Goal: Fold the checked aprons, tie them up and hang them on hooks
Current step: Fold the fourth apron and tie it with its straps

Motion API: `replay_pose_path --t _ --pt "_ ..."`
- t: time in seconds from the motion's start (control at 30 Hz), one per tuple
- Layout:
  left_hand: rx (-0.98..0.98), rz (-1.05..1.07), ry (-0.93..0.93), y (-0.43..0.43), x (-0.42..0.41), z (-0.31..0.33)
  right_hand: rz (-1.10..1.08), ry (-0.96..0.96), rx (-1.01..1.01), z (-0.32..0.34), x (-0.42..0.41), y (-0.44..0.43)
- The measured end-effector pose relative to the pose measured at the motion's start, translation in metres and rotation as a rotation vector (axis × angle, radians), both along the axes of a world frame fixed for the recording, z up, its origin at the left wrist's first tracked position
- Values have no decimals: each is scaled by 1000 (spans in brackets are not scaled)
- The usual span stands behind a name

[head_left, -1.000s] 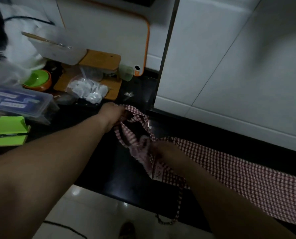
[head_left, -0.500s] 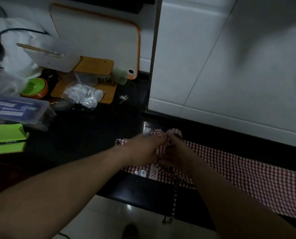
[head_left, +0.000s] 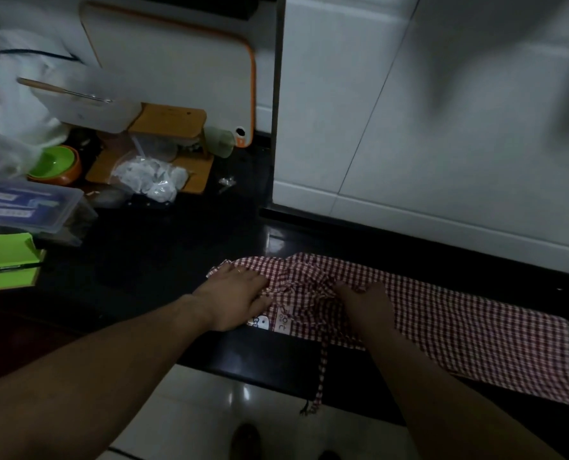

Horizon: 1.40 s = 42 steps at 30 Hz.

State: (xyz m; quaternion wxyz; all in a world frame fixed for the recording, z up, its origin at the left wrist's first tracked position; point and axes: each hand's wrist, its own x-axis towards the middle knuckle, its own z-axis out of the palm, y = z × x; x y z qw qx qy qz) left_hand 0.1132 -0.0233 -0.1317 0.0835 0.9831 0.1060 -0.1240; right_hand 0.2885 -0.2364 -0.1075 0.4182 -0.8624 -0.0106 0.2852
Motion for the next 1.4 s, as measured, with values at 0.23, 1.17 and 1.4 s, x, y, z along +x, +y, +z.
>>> replay_pose_path --t 0.23,1.17,1.4 --pt "-50 545 -133 -2 -10 -2 764 -820 -346 -22 -5 -13" --pt "-940 630 -175 -157 146 32 51 599 291 12 55 -71" --pt "-222 162 -221 -125 100 -1 172 100 44 -15 51 -58"
